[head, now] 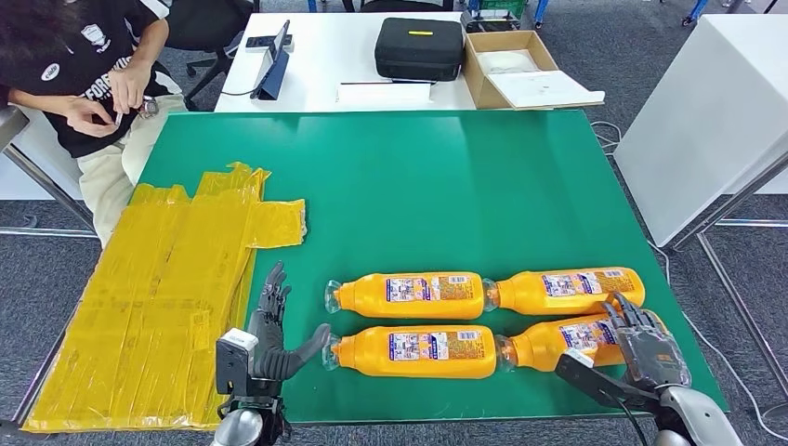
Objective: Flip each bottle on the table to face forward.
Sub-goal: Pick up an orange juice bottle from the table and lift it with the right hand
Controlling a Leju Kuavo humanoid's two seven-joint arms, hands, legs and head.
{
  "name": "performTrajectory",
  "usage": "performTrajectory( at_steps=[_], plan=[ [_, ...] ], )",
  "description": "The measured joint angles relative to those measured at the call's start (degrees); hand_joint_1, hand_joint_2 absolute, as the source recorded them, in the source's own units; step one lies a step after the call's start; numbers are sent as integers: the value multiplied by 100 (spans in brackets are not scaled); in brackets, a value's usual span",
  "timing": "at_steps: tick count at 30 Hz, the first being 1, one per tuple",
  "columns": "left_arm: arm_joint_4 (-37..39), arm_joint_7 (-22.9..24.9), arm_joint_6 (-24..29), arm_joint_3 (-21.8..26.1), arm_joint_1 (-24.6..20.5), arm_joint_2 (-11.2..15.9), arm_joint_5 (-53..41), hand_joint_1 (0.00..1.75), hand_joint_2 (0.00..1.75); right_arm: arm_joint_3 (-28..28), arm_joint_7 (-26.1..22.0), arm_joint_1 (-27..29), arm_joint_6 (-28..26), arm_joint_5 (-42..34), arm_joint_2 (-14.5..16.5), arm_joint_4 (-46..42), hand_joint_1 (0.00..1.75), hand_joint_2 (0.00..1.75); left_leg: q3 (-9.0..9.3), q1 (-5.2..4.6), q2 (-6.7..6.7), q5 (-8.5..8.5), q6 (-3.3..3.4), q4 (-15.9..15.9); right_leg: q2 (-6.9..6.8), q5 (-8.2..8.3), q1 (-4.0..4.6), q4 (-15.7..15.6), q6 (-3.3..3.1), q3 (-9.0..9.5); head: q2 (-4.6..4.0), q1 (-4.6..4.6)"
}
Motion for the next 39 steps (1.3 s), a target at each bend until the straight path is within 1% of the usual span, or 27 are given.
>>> performTrajectory(
  at_steps=[6, 12, 16, 20, 21, 22, 24, 25, 26, 29, 35, 39],
  plan=[
    [28, 3, -5, 30, 4, 0, 0, 0, 175, 45, 16, -16, 14, -9, -4, 25, 0, 175, 9, 1, 2, -1, 0, 0, 0, 0, 0, 0, 0, 8, 0, 0],
    [84, 3, -62, 38, -5, -3, 0, 0, 175, 104, 112, -18, 138, -65, -49, 28, 1, 175, 23, 1, 1, -1, 0, 0, 0, 0, -1, -1, 0, 18, 0, 1],
    [152, 3, -78, 40, -53, -5, 2, 0, 175, 179, 131, -49, 253, -147, -136, 29, 21, 175, 28, 1, 2, -1, 0, 0, 0, 0, -1, -1, 0, 24, 0, 1],
    [212, 1, -76, 49, -97, -13, 29, 0, 175, 291, 131, -131, 327, -208, -229, 74, 21, 175, 36, 1, 3, -1, 0, 0, 1, 0, -1, -1, 0, 32, -1, 1],
    [226, 1, -76, 51, -101, -14, 31, 0, 175, 311, 131, -149, 332, -213, -244, 89, 29, 175, 37, 1, 3, -1, 0, 0, 1, 0, -1, -1, 0, 33, -1, 1],
    [238, 1, -76, 54, -105, -15, 31, 0, 175, 330, 131, -164, 336, -216, -255, 102, 47, 175, 38, 0, 3, -1, 1, 0, 1, 0, -1, -1, 0, 34, -1, 1],
    [256, 1, -76, 61, -110, -15, 31, 0, 175, 367, 131, -188, 337, -219, -275, 121, 89, 175, 39, 1, 3, -1, 1, 0, 1, 0, -1, -1, 0, 35, -1, 1],
    [261, 1, -72, 66, -112, -15, 33, 0, 175, 384, 131, -198, 338, -221, -282, 128, 102, 175, 40, 1, 3, -1, 1, 0, 1, 0, -1, -1, 0, 36, -1, 1],
    [263, 1, -66, 69, -113, -15, 36, 0, 175, 398, 131, -208, 338, -225, -286, 132, 110, 175, 41, 1, 3, -1, 0, 0, 1, 0, -1, -1, 0, 36, -1, 2],
    [265, 1, -39, 83, -113, -16, 49, 0, 175, 436, 128, -253, 351, -239, -294, 153, 126, 175, 43, 2, 5, -2, 0, 0, 2, 0, -1, -1, 0, 37, -1, 1],
    [304, 1, 34, 103, -113, -20, 119, 0, 175, 565, 71, -408, 432, -284, -365, 277, 129, 175, 50, 2, 6, -2, 0, 0, 3, 0, -1, -2, 0, 44, -1, 1],
    [350, 1, 28, 107, -112, -20, 148, 0, 175, 673, 46, -488, 454, -358, -428, 354, 139, 175, 54, 2, 5, -2, 0, 0, 3, 0, -1, -2, 0, 47, 0, 2]
  ],
)
